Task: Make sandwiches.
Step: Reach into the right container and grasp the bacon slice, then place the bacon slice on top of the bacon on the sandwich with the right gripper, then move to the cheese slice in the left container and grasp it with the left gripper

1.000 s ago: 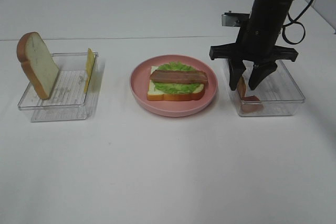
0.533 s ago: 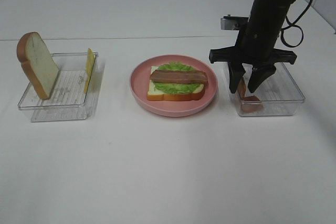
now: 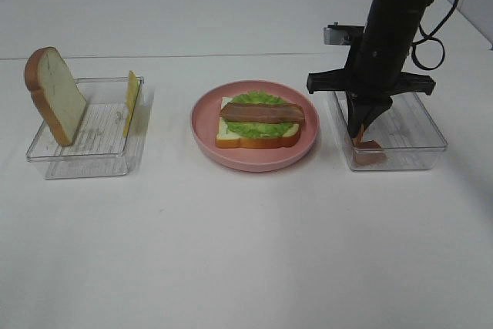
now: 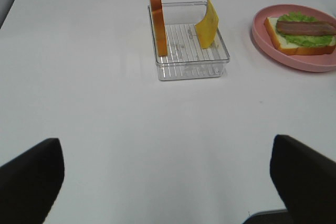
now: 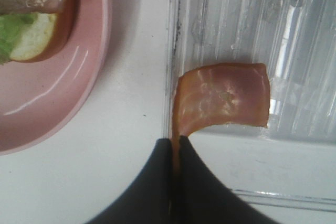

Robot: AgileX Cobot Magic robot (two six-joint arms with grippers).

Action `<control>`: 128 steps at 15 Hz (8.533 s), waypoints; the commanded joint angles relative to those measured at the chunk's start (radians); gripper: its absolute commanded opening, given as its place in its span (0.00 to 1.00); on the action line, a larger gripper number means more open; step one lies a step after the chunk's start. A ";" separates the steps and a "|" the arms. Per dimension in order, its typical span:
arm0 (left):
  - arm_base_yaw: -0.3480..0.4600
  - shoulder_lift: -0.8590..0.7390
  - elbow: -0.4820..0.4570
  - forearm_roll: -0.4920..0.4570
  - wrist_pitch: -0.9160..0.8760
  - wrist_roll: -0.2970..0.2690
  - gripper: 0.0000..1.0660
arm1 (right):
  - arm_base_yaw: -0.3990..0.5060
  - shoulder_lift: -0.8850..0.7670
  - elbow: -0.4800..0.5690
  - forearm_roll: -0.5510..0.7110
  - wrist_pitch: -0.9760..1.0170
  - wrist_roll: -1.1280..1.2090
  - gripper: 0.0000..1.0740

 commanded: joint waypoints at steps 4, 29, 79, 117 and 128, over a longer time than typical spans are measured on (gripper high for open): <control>0.001 -0.016 0.003 -0.004 -0.008 0.000 0.94 | 0.002 -0.168 -0.049 0.047 0.008 -0.007 0.00; 0.001 -0.016 0.003 -0.004 -0.008 0.000 0.94 | 0.058 0.216 -0.364 0.623 -0.007 -0.324 0.00; 0.001 -0.015 0.003 -0.004 -0.008 0.000 0.94 | -0.252 -1.610 0.940 -0.054 0.022 -0.089 0.79; -0.063 1.464 -1.024 0.025 0.235 -0.068 0.95 | -0.252 -2.190 1.183 -0.105 -0.001 -0.134 0.79; -0.271 2.179 -1.471 0.034 0.234 -0.187 0.95 | -0.252 -2.190 1.183 -0.105 -0.001 -0.134 0.79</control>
